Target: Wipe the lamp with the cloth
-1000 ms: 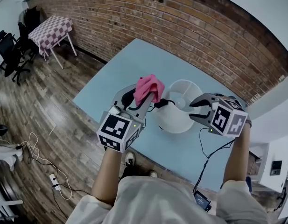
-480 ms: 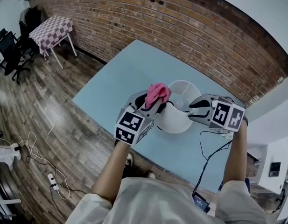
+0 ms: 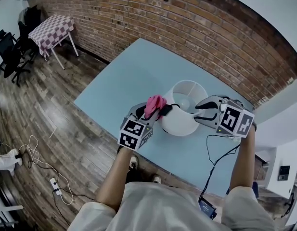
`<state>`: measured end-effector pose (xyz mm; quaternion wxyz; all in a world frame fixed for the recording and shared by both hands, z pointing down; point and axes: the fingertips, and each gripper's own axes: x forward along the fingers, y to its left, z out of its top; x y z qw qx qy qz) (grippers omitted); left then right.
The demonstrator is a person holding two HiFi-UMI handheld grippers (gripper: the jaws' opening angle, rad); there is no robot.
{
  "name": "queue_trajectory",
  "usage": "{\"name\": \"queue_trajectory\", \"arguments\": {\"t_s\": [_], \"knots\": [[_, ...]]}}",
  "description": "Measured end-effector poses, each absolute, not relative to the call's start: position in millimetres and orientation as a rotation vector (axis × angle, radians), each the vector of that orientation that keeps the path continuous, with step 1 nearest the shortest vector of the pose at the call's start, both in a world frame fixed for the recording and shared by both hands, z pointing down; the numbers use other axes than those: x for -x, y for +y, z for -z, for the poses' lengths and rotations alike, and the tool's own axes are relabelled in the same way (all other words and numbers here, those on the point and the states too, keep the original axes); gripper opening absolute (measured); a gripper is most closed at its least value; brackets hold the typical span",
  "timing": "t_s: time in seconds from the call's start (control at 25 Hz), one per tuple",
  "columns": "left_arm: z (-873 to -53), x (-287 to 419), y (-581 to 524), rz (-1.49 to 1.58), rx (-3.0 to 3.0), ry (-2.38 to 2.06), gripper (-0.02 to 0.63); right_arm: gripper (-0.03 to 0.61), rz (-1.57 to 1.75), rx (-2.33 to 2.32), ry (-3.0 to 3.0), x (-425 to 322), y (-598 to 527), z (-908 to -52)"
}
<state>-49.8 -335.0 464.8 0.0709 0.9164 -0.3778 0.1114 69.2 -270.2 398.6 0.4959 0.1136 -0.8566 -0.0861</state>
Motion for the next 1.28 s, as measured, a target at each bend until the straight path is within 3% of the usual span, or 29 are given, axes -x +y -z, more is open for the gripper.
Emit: {"name": "queue_trajectory", "arguments": {"t_s": [0.48,0.8,1.08,1.28], "knots": [[-497,70,-339,-0.485,-2.677,-1.197,0.155,0.137,0.164,-0.19,-1.957,-61,-253,-404],[-403,104,-323,-0.241,-2.758,-1.347,0.153,0.065,0.149,-0.103,-1.976,-42,-239,-405],[-329,83,-288,-0.093,-2.919,-1.321,0.153,0.052,0.116,-0.084,-1.965,-39,-235,-410],[-330,51,-280,-0.145,-2.978,-1.204,0.153,0.052,0.067,-0.078,-1.931,-39,-236,-409]]}}
